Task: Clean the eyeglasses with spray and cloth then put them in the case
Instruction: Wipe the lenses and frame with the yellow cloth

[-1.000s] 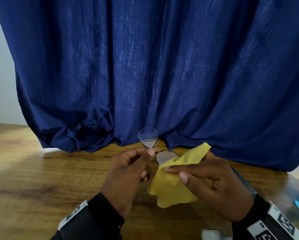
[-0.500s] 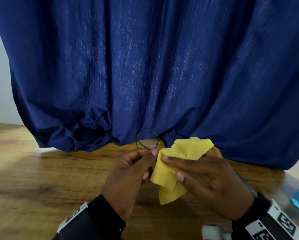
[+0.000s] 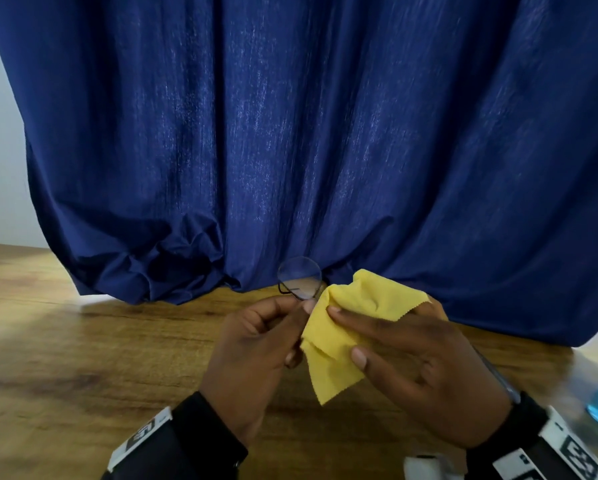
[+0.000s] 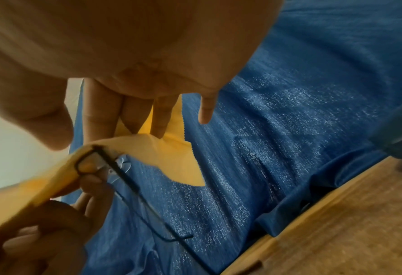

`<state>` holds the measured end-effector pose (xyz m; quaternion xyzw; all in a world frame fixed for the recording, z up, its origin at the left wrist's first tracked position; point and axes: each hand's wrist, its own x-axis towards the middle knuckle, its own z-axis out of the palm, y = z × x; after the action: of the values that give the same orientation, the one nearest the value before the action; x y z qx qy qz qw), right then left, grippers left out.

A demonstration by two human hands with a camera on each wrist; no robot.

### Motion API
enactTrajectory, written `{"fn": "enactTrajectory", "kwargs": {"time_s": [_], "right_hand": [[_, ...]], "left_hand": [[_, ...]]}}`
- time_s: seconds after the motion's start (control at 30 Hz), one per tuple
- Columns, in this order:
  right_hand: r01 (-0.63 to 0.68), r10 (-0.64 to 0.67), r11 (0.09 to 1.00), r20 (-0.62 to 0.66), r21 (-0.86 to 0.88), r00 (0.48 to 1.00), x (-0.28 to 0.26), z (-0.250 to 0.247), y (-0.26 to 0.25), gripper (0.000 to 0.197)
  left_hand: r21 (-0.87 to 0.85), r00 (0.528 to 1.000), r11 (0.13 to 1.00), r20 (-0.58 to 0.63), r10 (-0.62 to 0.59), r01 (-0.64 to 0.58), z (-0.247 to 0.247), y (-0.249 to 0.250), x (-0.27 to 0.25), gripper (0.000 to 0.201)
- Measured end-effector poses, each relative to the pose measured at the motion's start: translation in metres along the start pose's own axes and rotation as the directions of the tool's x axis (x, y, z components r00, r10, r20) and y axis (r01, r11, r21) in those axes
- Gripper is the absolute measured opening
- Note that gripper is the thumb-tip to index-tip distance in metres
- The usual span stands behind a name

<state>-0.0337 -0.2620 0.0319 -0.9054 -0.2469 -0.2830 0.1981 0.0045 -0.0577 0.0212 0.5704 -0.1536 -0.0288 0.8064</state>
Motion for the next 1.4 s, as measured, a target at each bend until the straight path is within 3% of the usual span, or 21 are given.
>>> {"fn": "enactTrajectory", "kwargs": {"time_s": [0.17,0.4,0.6,0.8,0.93,1.23,1.4], "right_hand": [[-0.034,0.035,0.999,-0.051,0.010,0.998,0.000,0.001,0.006,0.038],[-0.025,0.024,0.999,0.025,0.039,0.999,0.001,0.002,0.005,0.044],[0.004,-0.003,0.999,-0.035,0.036,0.999,0.001,0.004,0.005,0.035],[-0.043,0.043,0.999,0.001,0.032,0.999,0.002,0.003,0.009,0.045],[0.008,-0.008,0.999,0.003,0.046,1.000,0.002,0.004,0.005,0.043],[0.008,-0.006,0.999,-0.040,0.033,0.999,0.001,0.007,0.007,0.030],[-0.035,0.035,0.999,-0.023,0.008,0.999,0.003,0.006,0.010,0.036]], "left_hand": [[-0.025,0.998,0.999,-0.063,-0.022,0.020,-0.008,0.002,0.006,0.026],[0.055,1.000,0.998,0.014,-0.012,0.012,0.001,-0.001,-0.002,0.031],[-0.019,0.996,0.999,-0.071,-0.050,0.049,-0.009,-0.002,0.007,0.032],[0.014,0.999,0.999,-0.012,-0.047,0.048,-0.004,-0.005,0.004,0.028],[0.032,0.999,0.999,-0.004,-0.034,0.034,0.000,-0.006,0.001,0.028],[-0.081,0.988,0.997,-0.154,-0.019,0.006,-0.014,-0.003,0.014,0.030],[-0.078,0.993,0.997,-0.114,-0.036,0.028,-0.015,-0.003,0.013,0.031]]}}
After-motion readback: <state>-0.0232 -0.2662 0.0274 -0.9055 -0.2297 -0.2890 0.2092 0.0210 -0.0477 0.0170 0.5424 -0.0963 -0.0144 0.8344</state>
